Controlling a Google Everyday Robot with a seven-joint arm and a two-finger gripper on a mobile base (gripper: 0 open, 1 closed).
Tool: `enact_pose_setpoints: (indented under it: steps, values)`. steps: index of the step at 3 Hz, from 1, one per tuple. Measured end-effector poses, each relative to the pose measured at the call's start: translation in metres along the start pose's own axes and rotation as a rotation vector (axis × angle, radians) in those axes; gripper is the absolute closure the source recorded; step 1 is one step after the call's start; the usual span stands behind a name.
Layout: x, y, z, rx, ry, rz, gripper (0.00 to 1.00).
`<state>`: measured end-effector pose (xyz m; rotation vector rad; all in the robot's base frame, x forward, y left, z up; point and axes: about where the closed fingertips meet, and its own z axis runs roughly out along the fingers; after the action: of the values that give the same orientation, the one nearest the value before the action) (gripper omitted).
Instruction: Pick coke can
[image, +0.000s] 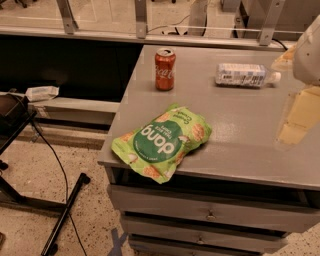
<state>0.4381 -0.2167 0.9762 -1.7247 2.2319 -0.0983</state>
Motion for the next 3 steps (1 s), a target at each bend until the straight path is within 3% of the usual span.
enact_pose_setpoints:
  steps: [1, 2, 3]
  values:
    - [0.0, 0.0, 0.0, 0.0, 0.0, 0.0, 0.0]
    - [-0.013, -0.016, 0.011, -0.002, -0.076, -0.038, 0.0]
    - [-0.05, -0.062, 0.031, 0.031, -0.195, -0.071, 0.0]
